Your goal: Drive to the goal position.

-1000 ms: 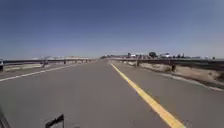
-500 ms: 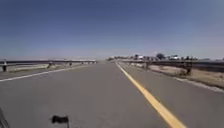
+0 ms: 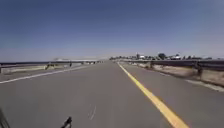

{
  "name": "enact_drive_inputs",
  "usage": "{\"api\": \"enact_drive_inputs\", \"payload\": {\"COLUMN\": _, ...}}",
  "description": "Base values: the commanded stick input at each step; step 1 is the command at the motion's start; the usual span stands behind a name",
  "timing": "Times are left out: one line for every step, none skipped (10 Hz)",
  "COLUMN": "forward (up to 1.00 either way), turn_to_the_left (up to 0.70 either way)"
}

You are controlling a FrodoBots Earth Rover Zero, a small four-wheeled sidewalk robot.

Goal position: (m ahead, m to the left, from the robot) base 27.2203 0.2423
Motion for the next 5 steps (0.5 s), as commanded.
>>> {"api": "enact_drive_inputs", "payload": {"forward": 1.0, "turn_to_the_left": 0.0}}
{"api": "enact_drive_inputs", "payload": {"forward": 1.0, "turn_to_the_left": 0.0}}
{"api": "enact_drive_inputs", "payload": {"forward": 1.0, "turn_to_the_left": 0.0}}
{"api": "enact_drive_inputs", "payload": {"forward": 1.0, "turn_to_the_left": 0.0}}
{"api": "enact_drive_inputs", "payload": {"forward": 1.0, "turn_to_the_left": 0.0}}
